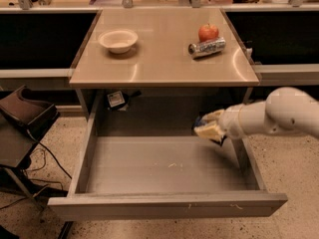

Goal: Pick rxbar blueberry from top drawer and place on counter

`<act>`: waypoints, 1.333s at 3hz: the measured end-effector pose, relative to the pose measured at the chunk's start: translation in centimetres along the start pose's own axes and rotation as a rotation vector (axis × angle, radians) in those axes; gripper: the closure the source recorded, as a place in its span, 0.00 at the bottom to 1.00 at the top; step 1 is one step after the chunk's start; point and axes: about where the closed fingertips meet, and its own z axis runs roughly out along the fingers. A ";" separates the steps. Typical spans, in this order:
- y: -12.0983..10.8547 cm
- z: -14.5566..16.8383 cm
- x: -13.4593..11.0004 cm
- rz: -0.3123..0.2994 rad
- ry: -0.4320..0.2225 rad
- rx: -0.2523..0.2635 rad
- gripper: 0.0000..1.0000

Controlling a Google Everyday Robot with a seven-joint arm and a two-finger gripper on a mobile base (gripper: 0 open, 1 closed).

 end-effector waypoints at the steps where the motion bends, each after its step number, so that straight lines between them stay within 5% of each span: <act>1: -4.8 -6.1 -2.5 0.042 -0.024 0.040 1.00; 3: -10.9 -15.3 -7.4 0.098 -0.053 0.039 1.00; 4: -12.1 -12.8 -9.4 0.130 -0.009 -0.074 1.00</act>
Offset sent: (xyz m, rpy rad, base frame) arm 0.0781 -0.1612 0.2346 0.0839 -0.1186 -0.1698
